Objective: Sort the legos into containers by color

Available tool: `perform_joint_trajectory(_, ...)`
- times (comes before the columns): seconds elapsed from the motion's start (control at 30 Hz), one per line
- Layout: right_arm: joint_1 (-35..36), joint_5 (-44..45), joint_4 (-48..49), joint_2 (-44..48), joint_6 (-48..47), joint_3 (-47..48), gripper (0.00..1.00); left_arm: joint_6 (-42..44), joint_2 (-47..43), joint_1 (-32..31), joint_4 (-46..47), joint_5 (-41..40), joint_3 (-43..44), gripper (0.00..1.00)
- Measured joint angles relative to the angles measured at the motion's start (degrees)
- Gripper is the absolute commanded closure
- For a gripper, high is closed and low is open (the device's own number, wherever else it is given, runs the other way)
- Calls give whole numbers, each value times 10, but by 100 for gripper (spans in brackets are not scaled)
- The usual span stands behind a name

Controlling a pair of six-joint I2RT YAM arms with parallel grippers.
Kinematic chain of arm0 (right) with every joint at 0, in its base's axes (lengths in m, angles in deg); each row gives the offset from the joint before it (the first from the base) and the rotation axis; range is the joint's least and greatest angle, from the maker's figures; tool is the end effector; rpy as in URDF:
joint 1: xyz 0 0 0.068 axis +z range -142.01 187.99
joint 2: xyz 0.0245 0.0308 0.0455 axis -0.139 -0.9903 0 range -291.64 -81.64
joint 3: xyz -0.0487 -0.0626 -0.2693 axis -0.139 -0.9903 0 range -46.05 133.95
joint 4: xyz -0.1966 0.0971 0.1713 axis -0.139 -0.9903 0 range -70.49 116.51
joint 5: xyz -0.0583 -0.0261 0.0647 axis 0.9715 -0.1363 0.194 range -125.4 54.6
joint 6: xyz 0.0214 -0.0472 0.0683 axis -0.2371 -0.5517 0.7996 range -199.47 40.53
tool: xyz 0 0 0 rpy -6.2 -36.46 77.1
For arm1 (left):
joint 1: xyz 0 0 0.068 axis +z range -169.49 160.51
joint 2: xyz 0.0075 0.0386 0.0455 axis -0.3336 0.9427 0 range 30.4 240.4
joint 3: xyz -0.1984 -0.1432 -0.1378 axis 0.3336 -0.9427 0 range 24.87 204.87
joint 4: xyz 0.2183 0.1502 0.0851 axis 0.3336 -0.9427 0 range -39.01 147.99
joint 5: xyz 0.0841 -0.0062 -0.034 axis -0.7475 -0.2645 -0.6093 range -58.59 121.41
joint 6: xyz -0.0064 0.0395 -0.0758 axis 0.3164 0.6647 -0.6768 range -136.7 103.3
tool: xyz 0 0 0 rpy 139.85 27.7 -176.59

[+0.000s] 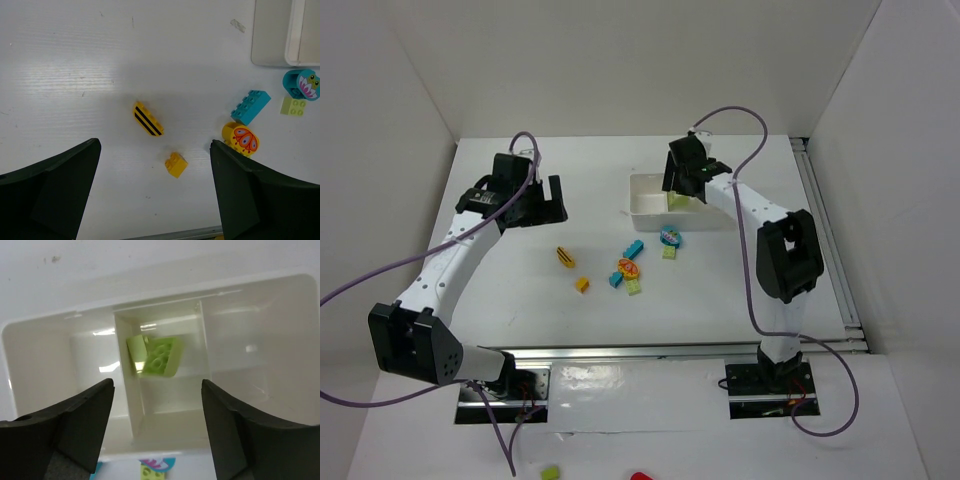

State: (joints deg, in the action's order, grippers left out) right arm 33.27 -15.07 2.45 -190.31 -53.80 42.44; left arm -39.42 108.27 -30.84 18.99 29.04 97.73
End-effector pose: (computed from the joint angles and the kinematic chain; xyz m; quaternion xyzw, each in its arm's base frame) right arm 0.4437 0.1805 0.2360 0.0717 0.9066 0.0178 0.4155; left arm 0.3314 -0.0634 0.3127 -0.0992 0.9150 -0.0962 0.3789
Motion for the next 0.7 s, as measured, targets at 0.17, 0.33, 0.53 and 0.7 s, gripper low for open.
perform_joint_trajectory(0.17,0,9,-4,-11,-1,4,21,2,0,0,-11,2,0,0)
perform_joint_trajectory(0.33,43,7,8,106,15,-135,10,3,0,0,-15,-4,0,0)
perform_joint_trajectory(0.53,110,-34,8,200,59,-276,4,3,19,0,-16,5,16,0)
perform_joint_trajectory(0.7,105,-52,11,158,82,-284,8,3,41,-4,-14,21,19,0)
